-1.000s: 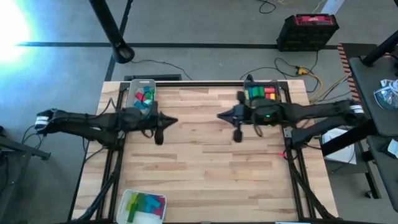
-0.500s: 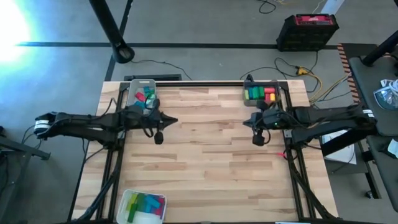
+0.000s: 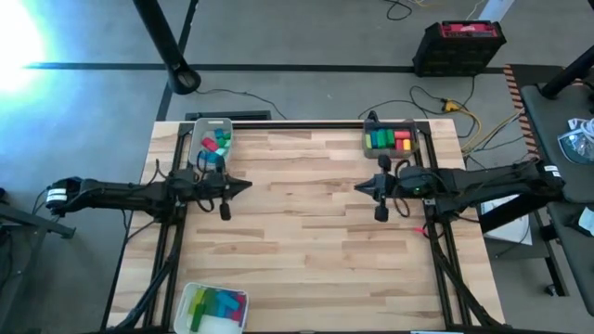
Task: Sort blocks
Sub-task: Return to Home Position
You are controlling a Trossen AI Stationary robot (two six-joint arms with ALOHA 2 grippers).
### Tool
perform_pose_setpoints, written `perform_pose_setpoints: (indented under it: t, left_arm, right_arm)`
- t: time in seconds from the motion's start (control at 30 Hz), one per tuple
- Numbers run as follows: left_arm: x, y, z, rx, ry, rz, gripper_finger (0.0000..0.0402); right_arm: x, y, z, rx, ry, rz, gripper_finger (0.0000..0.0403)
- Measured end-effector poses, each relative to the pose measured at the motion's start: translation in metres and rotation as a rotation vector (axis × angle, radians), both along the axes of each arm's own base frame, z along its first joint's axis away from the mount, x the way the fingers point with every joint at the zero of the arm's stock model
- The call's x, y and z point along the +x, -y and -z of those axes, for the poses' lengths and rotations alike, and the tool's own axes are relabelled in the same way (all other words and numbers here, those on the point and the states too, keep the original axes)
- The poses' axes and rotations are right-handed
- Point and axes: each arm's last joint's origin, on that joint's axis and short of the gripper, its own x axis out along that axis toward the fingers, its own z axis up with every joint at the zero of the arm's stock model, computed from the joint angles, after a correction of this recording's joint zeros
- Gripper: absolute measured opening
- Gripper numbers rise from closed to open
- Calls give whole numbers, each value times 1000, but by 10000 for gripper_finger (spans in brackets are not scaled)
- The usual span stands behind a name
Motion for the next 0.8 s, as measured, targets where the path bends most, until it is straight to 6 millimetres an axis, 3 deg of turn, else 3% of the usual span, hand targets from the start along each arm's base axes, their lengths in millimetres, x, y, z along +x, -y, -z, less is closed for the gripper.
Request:
perform_pose_setpoints:
  t: [0.17,0.33,0.47,0.63,0.8]
  left_arm:
    - [-14,2,9,-17,56,-2,0]
    - [-23,3,9,-7,99,-10,0]
    - [-28,3,13,-16,36,-20,0]
    - [-34,4,9,-44,39,-23,0]
    - [-40,5,5,-44,86,-22,0]
  right_arm:
    - [-17,-1,22,73,50,5,13]
    - [-35,-4,26,131,125,-12,13]
    - [-48,-6,33,114,171,-41,13]
    - [-68,-5,47,179,360,-50,13]
    - [-77,-5,70,206,502,-67,13]
